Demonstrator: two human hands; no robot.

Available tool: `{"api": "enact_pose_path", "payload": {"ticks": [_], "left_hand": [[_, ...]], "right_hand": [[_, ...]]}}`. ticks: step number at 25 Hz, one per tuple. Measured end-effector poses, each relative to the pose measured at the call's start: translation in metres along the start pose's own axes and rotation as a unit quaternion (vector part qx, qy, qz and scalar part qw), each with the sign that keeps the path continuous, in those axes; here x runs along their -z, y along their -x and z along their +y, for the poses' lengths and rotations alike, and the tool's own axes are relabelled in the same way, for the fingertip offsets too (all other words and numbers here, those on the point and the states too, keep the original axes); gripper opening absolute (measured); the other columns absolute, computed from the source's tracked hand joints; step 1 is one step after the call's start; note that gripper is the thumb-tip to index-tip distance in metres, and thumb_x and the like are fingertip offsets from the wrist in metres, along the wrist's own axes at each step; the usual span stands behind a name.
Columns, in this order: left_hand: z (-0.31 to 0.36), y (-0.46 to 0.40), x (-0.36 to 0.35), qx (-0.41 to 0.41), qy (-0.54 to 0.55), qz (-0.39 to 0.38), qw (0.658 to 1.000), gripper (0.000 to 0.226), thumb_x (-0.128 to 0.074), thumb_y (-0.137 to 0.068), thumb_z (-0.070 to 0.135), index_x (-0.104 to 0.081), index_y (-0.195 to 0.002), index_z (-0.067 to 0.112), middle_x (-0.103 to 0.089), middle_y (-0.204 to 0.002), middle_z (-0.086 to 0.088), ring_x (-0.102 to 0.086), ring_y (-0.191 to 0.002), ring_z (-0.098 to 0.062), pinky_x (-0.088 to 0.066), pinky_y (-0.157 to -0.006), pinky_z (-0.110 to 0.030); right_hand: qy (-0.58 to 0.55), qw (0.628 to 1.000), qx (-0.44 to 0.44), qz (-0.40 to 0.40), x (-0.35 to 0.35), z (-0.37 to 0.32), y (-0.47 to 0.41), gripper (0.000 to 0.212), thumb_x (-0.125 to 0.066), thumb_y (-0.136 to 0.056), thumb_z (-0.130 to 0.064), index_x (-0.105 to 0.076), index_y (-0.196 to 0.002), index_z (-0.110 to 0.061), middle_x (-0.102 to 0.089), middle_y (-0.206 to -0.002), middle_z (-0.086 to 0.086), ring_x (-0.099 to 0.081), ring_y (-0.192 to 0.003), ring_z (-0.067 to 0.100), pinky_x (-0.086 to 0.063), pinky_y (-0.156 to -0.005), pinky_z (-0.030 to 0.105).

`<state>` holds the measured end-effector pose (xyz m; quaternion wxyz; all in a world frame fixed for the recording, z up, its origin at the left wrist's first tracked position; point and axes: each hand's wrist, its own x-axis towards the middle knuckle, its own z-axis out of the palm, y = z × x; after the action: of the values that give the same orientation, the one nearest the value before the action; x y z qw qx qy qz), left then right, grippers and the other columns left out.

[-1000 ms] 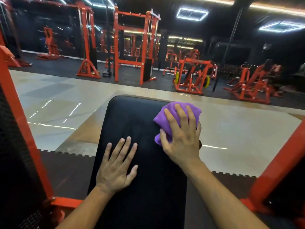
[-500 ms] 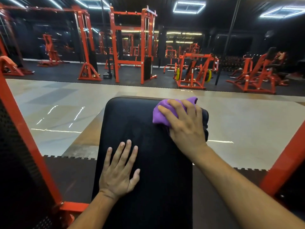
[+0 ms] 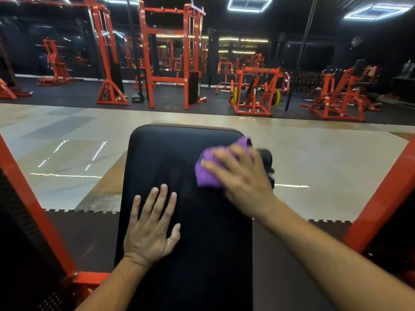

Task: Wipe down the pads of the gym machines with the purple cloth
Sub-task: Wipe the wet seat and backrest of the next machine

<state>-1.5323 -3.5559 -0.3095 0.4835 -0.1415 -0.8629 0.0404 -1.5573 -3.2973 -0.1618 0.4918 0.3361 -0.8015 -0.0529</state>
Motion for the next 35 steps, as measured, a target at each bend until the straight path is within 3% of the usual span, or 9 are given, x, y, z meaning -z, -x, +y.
{"api": "enact_pose_path", "payload": {"ticks": [5, 10, 13, 18, 20, 23, 26, 32, 35], "left_hand": [[0.001, 0.002, -0.001, -0.001, 0.010, 0.002, 1.000, 0.080, -0.046, -0.091, 0.045, -0.025, -0.162, 0.013, -0.019, -0.171, -0.012, -0.016, -0.159, -0.028, -0.014, -0.127, -0.057], [-0.001, 0.002, 0.001, -0.003, 0.013, 0.000, 1.000, 0.079, -0.048, -0.091, 0.045, -0.029, -0.161, 0.013, -0.026, -0.168, -0.013, -0.020, -0.158, -0.028, -0.016, -0.127, -0.056], [-0.001, -0.002, 0.009, 0.004, 0.018, -0.015, 1.000, 0.080, -0.051, -0.090, 0.045, -0.029, -0.161, 0.014, -0.026, -0.169, -0.012, -0.022, -0.157, -0.028, -0.018, -0.126, -0.056], [0.005, 0.041, 0.016, -0.014, 0.025, -0.051, 0.998, 0.080, -0.047, -0.100, 0.050, -0.018, -0.165, 0.014, -0.014, -0.173, -0.010, -0.022, -0.156, -0.027, -0.012, -0.127, -0.051], [0.005, 0.061, 0.014, -0.052, 0.001, -0.067, 0.996, 0.091, -0.055, -0.093, 0.054, -0.016, -0.166, 0.016, -0.012, -0.173, -0.009, -0.022, -0.157, -0.026, -0.012, -0.127, -0.050], [0.001, 0.071, 0.006, -0.031, 0.005, -0.051, 0.998, 0.090, -0.061, -0.086, 0.053, -0.027, -0.162, 0.017, -0.017, -0.172, -0.008, -0.021, -0.157, -0.023, -0.014, -0.127, -0.050], [0.006, 0.073, 0.001, -0.042, 0.024, -0.044, 0.998, 0.086, -0.059, -0.085, 0.052, -0.032, -0.158, 0.016, -0.023, -0.170, -0.008, -0.023, -0.157, -0.023, -0.016, -0.127, -0.050], [0.005, 0.073, -0.004, -0.031, 0.033, -0.034, 0.998, 0.076, -0.048, -0.093, 0.049, -0.031, -0.159, 0.016, -0.018, -0.172, -0.007, -0.022, -0.157, -0.023, -0.013, -0.128, -0.049], [0.003, 0.074, 0.002, -0.036, 0.032, -0.047, 0.998, 0.077, -0.043, -0.096, 0.049, -0.024, -0.163, 0.016, -0.017, -0.172, -0.008, -0.020, -0.158, -0.024, -0.014, -0.128, -0.050]], "right_hand": [[-0.021, 0.993, -0.116, 0.008, 0.000, -0.010, -0.025, 0.057, -0.071, -0.083, -0.019, -0.059, -0.139, -0.021, -0.053, -0.144, 0.008, -0.042, -0.130, 0.035, -0.032, -0.105, 0.054], [-0.074, 0.993, -0.037, -0.080, 0.001, -0.043, 0.066, 0.067, -0.085, -0.071, -0.025, -0.064, -0.135, -0.021, -0.058, -0.141, 0.004, -0.045, -0.130, 0.031, -0.034, -0.107, 0.052], [-0.103, 0.987, -0.016, -0.120, 0.017, -0.037, 0.064, 0.071, -0.092, -0.062, -0.022, -0.067, -0.128, -0.025, -0.061, -0.136, 0.001, -0.049, -0.120, 0.028, -0.047, -0.097, 0.049], [-0.126, 0.989, 0.004, -0.084, 0.059, -0.010, 0.028, 0.071, -0.090, -0.066, -0.015, -0.066, -0.133, -0.019, -0.058, -0.139, 0.006, -0.057, -0.118, 0.033, -0.042, -0.097, 0.041], [-0.089, 0.993, 0.041, -0.066, 0.064, 0.011, 0.007, 0.066, -0.087, -0.073, -0.017, -0.064, -0.135, -0.016, -0.056, -0.142, 0.009, -0.056, -0.121, 0.037, -0.044, -0.098, 0.046], [-0.027, 0.986, 0.146, -0.079, 0.035, 0.023, -0.029, 0.055, -0.075, -0.084, -0.019, -0.061, -0.138, -0.015, -0.054, -0.143, 0.015, -0.053, -0.120, 0.042, -0.046, -0.096, 0.053], [-0.005, 0.978, 0.195, -0.076, 0.007, 0.008, -0.071, 0.051, -0.072, -0.086, -0.024, -0.060, -0.135, -0.017, -0.055, -0.137, 0.013, -0.052, -0.114, 0.040, -0.045, -0.089, 0.053], [-0.005, 0.988, 0.144, -0.050, -0.028, -0.076, -0.169, 0.024, -0.061, -0.090, -0.029, -0.063, -0.114, -0.023, -0.059, -0.120, 0.006, -0.053, -0.099, 0.033, -0.038, -0.078, 0.045], [0.000, 0.965, 0.247, -0.086, -0.017, -0.054, -0.160, 0.035, -0.061, -0.088, -0.032, -0.061, -0.122, -0.027, -0.055, -0.130, 0.004, -0.050, -0.111, 0.033, -0.039, -0.084, 0.046]]}}
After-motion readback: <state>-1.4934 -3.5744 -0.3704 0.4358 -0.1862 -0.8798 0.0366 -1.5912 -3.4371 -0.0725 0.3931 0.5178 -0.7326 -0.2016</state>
